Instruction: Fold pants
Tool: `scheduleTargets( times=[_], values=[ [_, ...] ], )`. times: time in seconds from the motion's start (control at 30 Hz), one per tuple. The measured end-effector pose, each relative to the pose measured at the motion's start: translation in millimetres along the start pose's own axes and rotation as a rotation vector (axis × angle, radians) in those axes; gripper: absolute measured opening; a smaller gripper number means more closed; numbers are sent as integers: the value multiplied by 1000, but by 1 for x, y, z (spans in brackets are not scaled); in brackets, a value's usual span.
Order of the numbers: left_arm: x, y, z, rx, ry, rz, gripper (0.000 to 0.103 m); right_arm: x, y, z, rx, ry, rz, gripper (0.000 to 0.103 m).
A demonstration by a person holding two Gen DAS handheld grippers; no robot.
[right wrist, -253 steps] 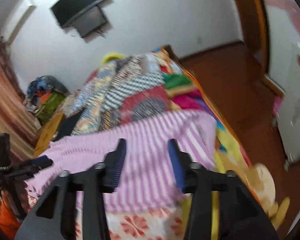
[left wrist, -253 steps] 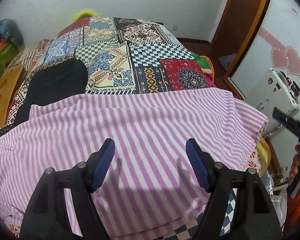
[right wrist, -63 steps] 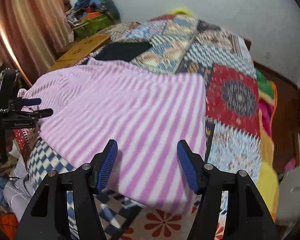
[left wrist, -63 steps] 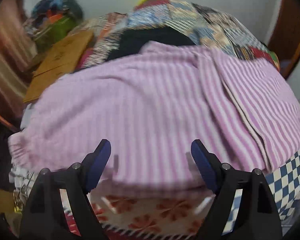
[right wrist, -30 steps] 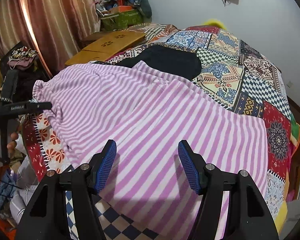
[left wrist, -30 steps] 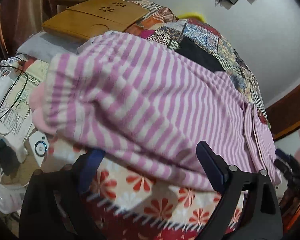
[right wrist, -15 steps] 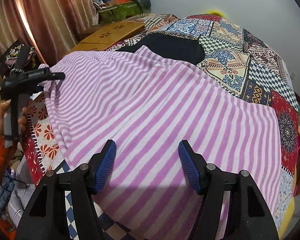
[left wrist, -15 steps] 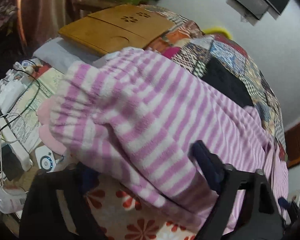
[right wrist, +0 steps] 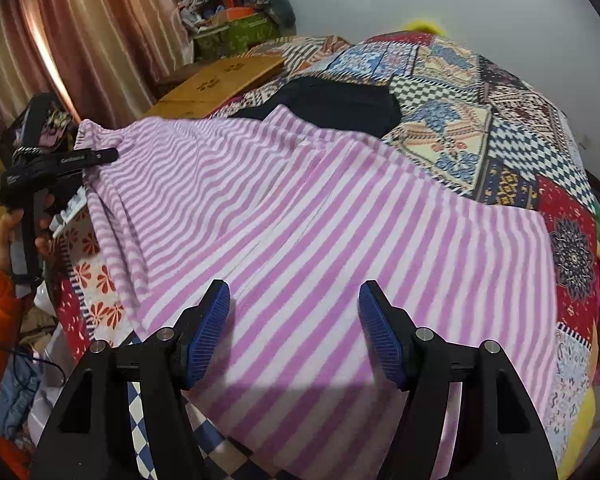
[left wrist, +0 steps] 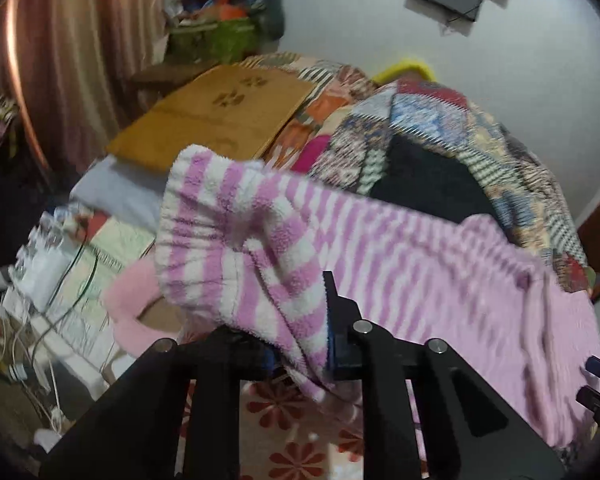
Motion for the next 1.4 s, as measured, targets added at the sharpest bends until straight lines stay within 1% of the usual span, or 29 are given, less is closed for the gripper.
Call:
scheduleTargets(
  times=[0.13,0.23,0.3,0.37,0.5,0.57,0.63,0.7,0.8,0.87,0.97,1.03,1.1,1.13,1.17,1.23,1.3,1.4],
  values=[
    [29,16,-24,-44,65,44,15,5,12,-17,-4,46,27,64],
    [48,33,-42,-88,109,69,14,5,22,-29,-25,63,36,64],
    [62,49,-56,-115,146,97,14,3,30,-33,-31,61,43,64],
    [74,68,-71,-129,184,138,13,0,37,-29,-36,38,38,64],
    [94,111,-95,-180,239,214,12,-12,47,-9,-47,-42,23,65],
    [105,137,-106,-218,257,252,12,-14,47,-9,-33,-25,15,67],
    [112,161,-114,-248,272,287,12,-11,50,-16,-8,-15,23,67],
    [117,190,-123,-296,283,326,12,-9,57,-30,21,23,47,66],
    [118,234,-131,-358,293,388,12,-10,74,-52,19,78,80,66],
    [115,262,-133,-396,290,430,12,-14,88,-67,-5,109,107,66],
    [103,310,-129,-468,254,494,12,-25,117,-91,-50,152,169,66],
    [86,349,-121,-509,218,554,12,-34,140,-106,-80,171,225,66],
    [66,377,-113,-555,172,595,12,-45,160,-119,-107,184,280,66],
    [52,395,-106,-584,134,623,12,-46,167,-122,-116,186,300,66],
    [39,404,-101,-601,104,646,12,-51,175,-126,-125,186,325,66],
    [14,425,-89,-618,47,699,12,-62,188,-133,-137,187,371,66],
    [-15,445,-76,-614,-9,759,12,-68,194,-136,-145,187,395,66],
    [-45,455,-60,-603,-93,807,12,-73,198,-141,-145,189,407,66]
  ],
)
Point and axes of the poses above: each gripper's, at about its wrist camera, not at the fingertips, and z roughly the way its jaws point, y to its right, x to its top, the point moved 1 cm from there along z, roughly the way its jaws point, and after that the axes turned 15 degrees about z, right-handed, at the moved point
